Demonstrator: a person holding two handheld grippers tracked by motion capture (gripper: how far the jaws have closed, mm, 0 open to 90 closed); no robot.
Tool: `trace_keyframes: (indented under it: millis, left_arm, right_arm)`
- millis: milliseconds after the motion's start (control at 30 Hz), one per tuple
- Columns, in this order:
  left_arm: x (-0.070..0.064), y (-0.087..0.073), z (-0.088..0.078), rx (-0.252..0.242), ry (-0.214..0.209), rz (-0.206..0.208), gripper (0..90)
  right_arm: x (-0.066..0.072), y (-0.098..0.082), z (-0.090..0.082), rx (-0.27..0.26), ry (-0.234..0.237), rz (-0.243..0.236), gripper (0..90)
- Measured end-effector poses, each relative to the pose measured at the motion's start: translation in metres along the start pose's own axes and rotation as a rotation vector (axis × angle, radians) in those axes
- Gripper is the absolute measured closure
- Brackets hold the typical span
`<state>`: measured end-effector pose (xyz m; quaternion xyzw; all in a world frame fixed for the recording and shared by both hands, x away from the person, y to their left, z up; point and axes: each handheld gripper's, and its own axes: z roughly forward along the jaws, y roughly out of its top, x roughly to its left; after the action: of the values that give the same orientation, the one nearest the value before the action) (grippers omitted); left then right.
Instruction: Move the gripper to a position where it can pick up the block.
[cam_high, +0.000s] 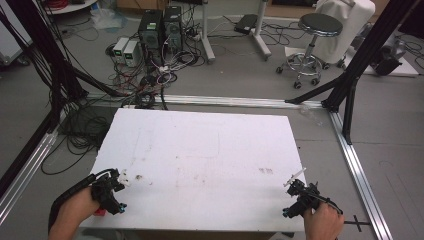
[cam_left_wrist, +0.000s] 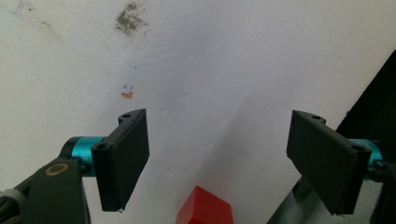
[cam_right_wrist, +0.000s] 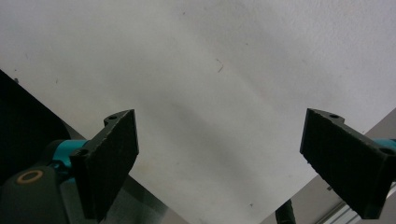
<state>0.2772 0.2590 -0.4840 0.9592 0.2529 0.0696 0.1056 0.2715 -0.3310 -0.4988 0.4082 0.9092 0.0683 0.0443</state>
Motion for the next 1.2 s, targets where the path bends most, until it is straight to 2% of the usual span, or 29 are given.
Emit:
trace_keyframes:
  millis: [400, 833, 867, 900, 933, 1167, 1200]
  left_arm:
    - [-0.0012, 0.0013, -0.0024, -0.006, 0.000, 0.002, 21.5]
    - [-0.0015, 0.0059, -0.0009, 0.010, -0.007, 0.037, 21.4]
    - [-0.0016, 0.0071, 0.0004, 0.016, -0.004, 0.059, 21.5]
    - [-0.0016, 0.0071, 0.0004, 0.016, -0.004, 0.059, 21.5]
    - [-0.0014, 0.0077, 0.0009, 0.023, -0.004, 0.085, 21.5]
    - [0.0040, 0.0076, -0.0022, 0.024, -0.005, 0.129, 21.5]
    - [0.0071, 0.0070, -0.0036, 0.021, -0.015, 0.150, 21.5]
  right_arm:
    - [0.0020, 0.0024, -0.0021, -0.013, 0.000, -0.011, 10.8]
    - [0.0024, 0.0000, -0.0038, -0.028, 0.004, 0.001, 10.8]
    - [0.0020, -0.0011, -0.0042, -0.033, 0.004, 0.002, 10.8]
    - [0.0019, -0.0017, -0.0043, -0.035, 0.005, 0.004, 10.8]
    - [0.0016, -0.0020, -0.0044, -0.035, 0.005, 0.008, 10.8]
    - [0.0024, -0.0010, -0.0039, -0.032, 0.007, 0.003, 10.8]
    - [0.0029, -0.0004, -0.0037, -0.033, 0.008, 0.001, 10.8]
